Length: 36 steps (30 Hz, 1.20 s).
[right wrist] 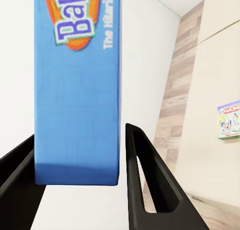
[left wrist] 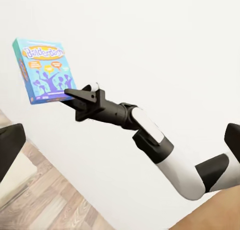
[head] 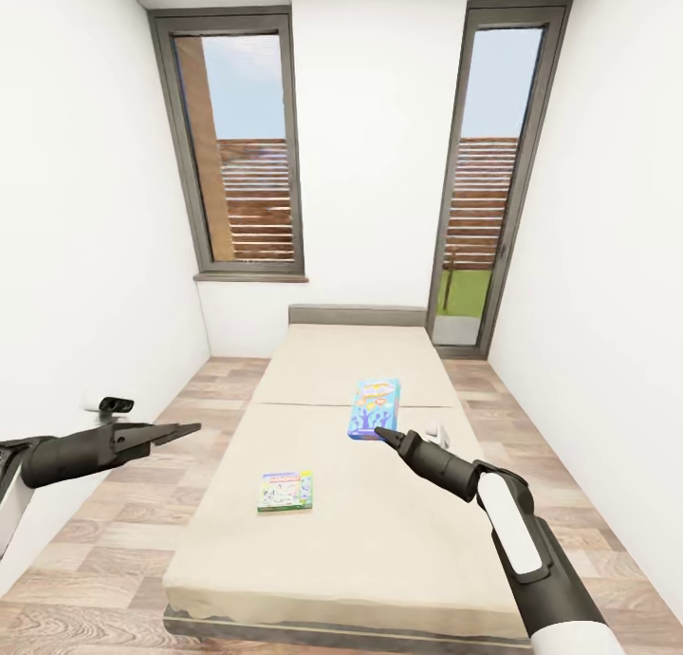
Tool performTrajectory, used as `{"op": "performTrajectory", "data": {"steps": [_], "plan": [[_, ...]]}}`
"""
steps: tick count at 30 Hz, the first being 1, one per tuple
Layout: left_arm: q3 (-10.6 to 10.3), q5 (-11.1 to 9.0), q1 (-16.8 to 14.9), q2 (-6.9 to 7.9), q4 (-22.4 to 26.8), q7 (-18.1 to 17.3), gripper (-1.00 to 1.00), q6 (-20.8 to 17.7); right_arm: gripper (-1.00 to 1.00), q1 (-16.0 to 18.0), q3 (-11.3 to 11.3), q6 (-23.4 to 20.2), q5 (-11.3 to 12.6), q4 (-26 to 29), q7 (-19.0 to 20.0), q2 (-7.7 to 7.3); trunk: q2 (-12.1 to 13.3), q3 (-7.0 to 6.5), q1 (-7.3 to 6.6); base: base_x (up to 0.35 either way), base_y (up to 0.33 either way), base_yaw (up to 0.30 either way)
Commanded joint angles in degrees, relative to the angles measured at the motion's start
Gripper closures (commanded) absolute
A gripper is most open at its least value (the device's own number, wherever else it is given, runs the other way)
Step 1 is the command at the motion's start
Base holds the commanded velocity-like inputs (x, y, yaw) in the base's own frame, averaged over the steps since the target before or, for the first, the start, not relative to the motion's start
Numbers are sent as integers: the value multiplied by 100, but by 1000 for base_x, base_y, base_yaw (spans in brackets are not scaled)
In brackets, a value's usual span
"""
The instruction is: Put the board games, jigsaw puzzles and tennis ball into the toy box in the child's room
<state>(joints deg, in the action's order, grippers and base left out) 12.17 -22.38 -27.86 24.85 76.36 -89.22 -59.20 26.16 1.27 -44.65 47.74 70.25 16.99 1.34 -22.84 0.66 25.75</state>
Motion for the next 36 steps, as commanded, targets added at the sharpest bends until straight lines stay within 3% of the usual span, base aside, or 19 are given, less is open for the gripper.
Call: {"op": "performTrajectory", "data": {"steps": [1, 11, 25, 36], "plan": [[2, 19, -6, 2, -86, -4, -100, -51, 100, 3, 13, -20, -2, 0, 17, 5, -8, 4, 3, 0, 0, 153], [19, 38, -9, 0, -322, 190, -100, -22, 100, 3, 3, 92, -8, -2, 15, 7, -8, -38, 3, 0, -180, 226], [12, 57, -9, -23, -372, 203, -100, -10, 100, 3, -28, 97, -19, -3, -1, 7, -8, -103, 3, 0, -94, 246], [13, 58, -9, -25, -375, 204, -100, -5, 100, 3, -30, 97, -16, -10, -13, 7, -8, -155, 3, 0, -249, 246]]}}
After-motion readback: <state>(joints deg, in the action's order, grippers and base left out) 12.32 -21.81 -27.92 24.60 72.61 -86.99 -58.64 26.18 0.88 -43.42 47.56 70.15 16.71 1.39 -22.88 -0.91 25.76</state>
